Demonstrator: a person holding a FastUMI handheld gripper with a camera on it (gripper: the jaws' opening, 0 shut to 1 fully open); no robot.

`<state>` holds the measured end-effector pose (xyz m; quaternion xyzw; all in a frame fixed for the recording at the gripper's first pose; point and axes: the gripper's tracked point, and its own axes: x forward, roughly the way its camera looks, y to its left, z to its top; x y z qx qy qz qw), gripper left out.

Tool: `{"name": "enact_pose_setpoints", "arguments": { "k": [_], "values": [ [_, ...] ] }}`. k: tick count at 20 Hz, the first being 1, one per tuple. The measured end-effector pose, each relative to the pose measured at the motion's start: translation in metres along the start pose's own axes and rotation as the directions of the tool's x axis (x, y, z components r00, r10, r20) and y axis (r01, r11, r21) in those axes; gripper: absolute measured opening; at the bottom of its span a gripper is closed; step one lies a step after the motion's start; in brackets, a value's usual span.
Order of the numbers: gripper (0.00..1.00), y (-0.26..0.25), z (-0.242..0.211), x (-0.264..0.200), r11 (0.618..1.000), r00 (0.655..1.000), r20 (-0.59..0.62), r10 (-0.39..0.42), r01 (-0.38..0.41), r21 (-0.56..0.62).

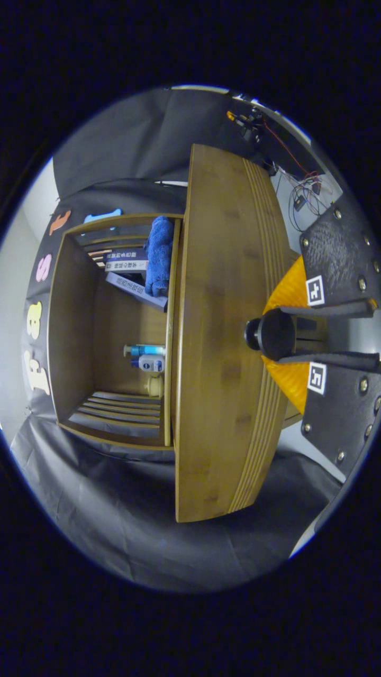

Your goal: Pull open the drawer, take out the items inside it, and place them on the countertop above the cabinet.

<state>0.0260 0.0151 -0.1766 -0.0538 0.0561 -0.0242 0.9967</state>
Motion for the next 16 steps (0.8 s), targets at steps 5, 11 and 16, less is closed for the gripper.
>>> {"name": "enact_pose_setpoints", "arguments": {
  "k": [5, 11, 16],
  "values": [
    [0.27, 0.001, -0.019, -0.014, 0.999, 0.997, -0.078, 0.025, -0.023, 0.031],
    [0.58, -0.005, 0.048, -0.026, 1.0, 0.992, 0.123, -0.018, 0.02, -0.008],
    [0.8, -0.005, 0.075, -0.045, 1.0, 0.996, 0.08, -0.023, 0.023, 0.0]
  ]
}}
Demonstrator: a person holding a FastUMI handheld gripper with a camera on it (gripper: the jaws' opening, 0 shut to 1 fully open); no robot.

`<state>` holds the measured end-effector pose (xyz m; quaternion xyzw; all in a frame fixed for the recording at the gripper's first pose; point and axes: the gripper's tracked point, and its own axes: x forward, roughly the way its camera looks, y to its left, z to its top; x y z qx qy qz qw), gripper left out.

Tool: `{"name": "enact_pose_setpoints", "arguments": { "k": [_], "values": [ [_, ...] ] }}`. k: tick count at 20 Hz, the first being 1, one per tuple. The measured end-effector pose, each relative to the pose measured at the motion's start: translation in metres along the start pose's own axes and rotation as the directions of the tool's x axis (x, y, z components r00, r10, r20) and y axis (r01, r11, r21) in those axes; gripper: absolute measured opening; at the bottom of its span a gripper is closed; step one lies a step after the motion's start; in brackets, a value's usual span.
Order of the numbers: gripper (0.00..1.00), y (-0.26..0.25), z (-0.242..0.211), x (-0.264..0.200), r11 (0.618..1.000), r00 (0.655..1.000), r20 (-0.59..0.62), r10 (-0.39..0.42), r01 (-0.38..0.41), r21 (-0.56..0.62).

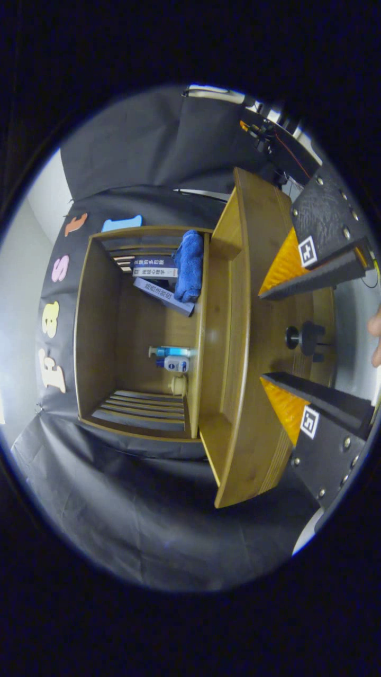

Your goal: Pull open the drawer, take out the items inside it, and place them on the countertop above the cabinet.

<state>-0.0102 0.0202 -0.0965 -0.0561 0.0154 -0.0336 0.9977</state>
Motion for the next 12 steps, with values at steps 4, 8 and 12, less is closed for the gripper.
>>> {"name": "enact_pose_setpoints", "arguments": {
  "k": [4, 8, 12],
  "values": [
    [0.97, -0.016, 0.04, 0.004, 0.996, 0.999, -0.04, -0.031, 0.034, 0.077],
    [0.97, -0.031, 0.072, 0.02, 0.995, 0.992, -0.124, -0.036, 0.047, 0.088],
    [0.97, -0.04, 0.09, 0.051, 0.994, 0.978, -0.203, -0.042, 0.061, 0.086]
  ]
}}
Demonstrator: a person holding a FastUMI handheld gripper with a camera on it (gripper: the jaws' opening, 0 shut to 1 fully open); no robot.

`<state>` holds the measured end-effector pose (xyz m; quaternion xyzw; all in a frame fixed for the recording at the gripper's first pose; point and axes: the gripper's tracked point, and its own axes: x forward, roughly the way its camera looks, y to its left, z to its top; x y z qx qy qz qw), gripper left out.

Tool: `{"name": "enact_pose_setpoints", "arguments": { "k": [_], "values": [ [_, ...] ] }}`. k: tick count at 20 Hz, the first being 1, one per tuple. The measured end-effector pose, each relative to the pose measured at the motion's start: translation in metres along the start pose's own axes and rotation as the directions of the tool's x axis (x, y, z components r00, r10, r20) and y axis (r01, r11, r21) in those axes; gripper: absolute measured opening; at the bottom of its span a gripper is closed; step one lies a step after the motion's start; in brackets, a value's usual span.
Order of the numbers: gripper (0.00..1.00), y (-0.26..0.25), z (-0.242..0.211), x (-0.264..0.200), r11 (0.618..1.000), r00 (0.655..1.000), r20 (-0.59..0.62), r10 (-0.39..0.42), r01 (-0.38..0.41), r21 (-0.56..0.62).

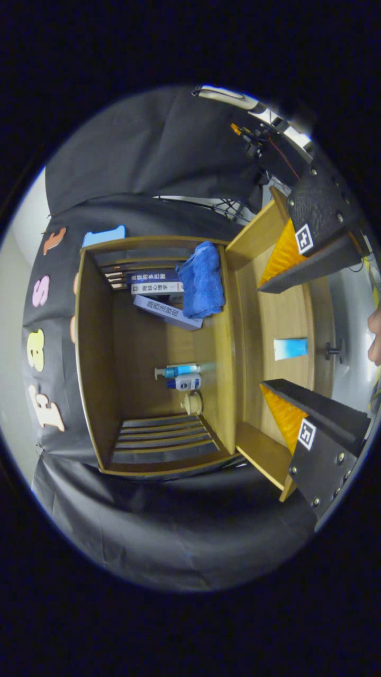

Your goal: Pull open the drawer, take out the items inside it, and place them on the countertop above the cabinet.

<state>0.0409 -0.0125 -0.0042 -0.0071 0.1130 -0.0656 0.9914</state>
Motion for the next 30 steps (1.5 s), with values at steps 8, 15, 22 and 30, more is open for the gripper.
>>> {"name": "enact_pose_setpoints", "arguments": {
  "k": [8, 15, 22, 30],
  "values": [
    [1.0, 0.0, -0.055, 0.081, 0.996, 0.955, -0.297, -0.018, 0.042, 0.075],
    [1.0, 0.022, -0.111, 0.127, 1.0, 0.831, -0.556, 0.016, -0.014, 0.007],
    [0.79, 0.037, -0.151, 0.135, 0.999, 0.681, -0.732, 0.04, -0.018, 0.037],
    [0.39, 0.038, -0.159, 0.125, 0.997, 0.661, -0.749, 0.056, -0.083, 0.001]
  ]
}}
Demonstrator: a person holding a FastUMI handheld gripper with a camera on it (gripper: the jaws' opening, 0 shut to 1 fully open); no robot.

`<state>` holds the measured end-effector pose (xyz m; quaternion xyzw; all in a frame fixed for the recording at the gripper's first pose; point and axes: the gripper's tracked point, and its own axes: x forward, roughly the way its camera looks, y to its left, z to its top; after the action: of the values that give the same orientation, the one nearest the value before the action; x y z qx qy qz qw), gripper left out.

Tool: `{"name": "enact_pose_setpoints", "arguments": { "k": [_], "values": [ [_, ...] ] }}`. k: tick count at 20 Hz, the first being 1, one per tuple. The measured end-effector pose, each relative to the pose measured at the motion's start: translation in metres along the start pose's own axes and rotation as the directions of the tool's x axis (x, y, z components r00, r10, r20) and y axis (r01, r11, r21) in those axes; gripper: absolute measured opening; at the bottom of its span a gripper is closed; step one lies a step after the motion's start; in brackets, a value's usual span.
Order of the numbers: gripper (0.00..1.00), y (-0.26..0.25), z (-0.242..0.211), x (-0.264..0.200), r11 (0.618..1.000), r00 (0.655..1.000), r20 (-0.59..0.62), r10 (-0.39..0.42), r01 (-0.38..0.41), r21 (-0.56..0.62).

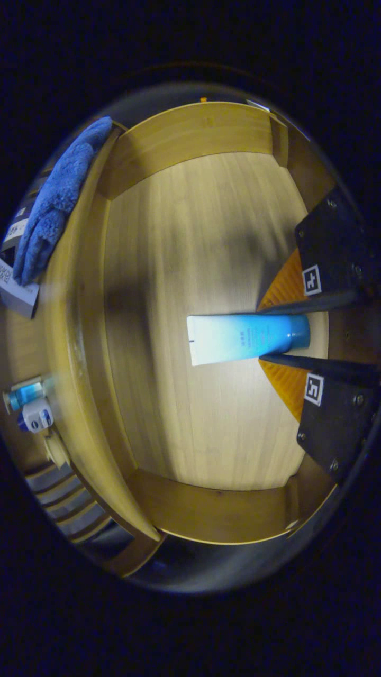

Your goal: Pull open the drawer, take out the items inside it, and place them on the countertop above the cabinet.

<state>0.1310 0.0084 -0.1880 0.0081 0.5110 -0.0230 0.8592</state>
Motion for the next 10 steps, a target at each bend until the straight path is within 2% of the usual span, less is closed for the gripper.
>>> {"name": "enact_pose_setpoints", "arguments": {
  "k": [5, 10],
  "values": [
    [0.39, 0.007, 0.013, -0.046, 0.999, 0.99, 0.141, 0.03, -0.027, -0.024],
    [0.39, 0.016, 0.051, -0.108, 0.999, 0.96, 0.276, 0.044, -0.043, -0.011]
  ]
}}
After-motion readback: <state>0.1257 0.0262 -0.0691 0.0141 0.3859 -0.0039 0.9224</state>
